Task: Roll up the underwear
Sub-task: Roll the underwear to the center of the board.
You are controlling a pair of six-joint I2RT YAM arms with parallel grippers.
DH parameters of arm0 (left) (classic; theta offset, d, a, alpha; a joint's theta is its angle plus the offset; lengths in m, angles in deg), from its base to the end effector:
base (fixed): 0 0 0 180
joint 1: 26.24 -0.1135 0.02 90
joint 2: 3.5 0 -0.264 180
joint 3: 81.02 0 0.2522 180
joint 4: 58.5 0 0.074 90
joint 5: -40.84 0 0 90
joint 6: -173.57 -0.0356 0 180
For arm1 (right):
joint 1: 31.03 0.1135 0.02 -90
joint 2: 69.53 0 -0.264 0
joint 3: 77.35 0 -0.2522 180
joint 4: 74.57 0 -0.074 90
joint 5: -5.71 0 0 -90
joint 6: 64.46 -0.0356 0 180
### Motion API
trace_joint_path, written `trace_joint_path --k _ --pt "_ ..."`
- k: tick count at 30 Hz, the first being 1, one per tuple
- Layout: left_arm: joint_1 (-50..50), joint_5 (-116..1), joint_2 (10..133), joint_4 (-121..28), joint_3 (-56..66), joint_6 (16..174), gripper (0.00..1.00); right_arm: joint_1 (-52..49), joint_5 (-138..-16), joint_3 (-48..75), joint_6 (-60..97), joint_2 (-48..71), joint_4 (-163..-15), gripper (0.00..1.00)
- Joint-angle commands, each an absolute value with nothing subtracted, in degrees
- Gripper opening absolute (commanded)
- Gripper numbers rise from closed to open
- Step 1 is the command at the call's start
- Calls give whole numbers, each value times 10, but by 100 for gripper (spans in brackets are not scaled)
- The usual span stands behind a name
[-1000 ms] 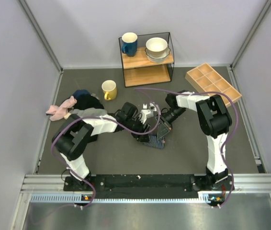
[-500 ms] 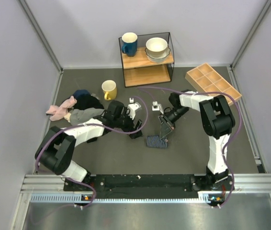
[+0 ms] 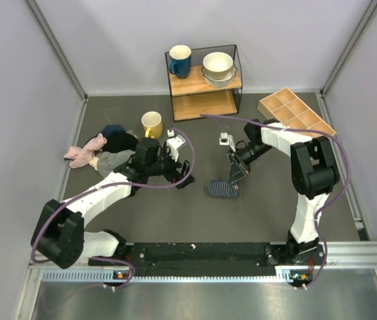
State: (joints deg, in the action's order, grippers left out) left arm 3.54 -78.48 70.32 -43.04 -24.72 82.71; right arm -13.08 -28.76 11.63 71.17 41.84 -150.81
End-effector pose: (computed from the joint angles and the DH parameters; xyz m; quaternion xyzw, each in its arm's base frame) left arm 0.2301 -0.1517 0.2339 0.3411 0.7880 -0.3307 0.3916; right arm 0.3162 0.1333 0.1781 -0.4426 0.7650 0.4637 0.0619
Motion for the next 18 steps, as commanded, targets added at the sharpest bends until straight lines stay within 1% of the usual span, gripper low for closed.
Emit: trace_joint_path --k 1,8,12,15,18 --pt "27 -796 675 -434 -260 859 98 -140 -282 119 724 389 -1506 0" --pt "13 -801 652 -437 -264 886 98 -159 -297 124 720 361 -1492 0" --pt "-6 -801 614 -429 -262 909 98 -173 -308 126 722 340 -1486 0" --pt "-21 -808 581 -402 -247 908 98 -185 -316 125 724 329 -1485 0" --pt "-27 -798 552 -334 -215 884 98 -198 -323 122 726 317 -1486 0"
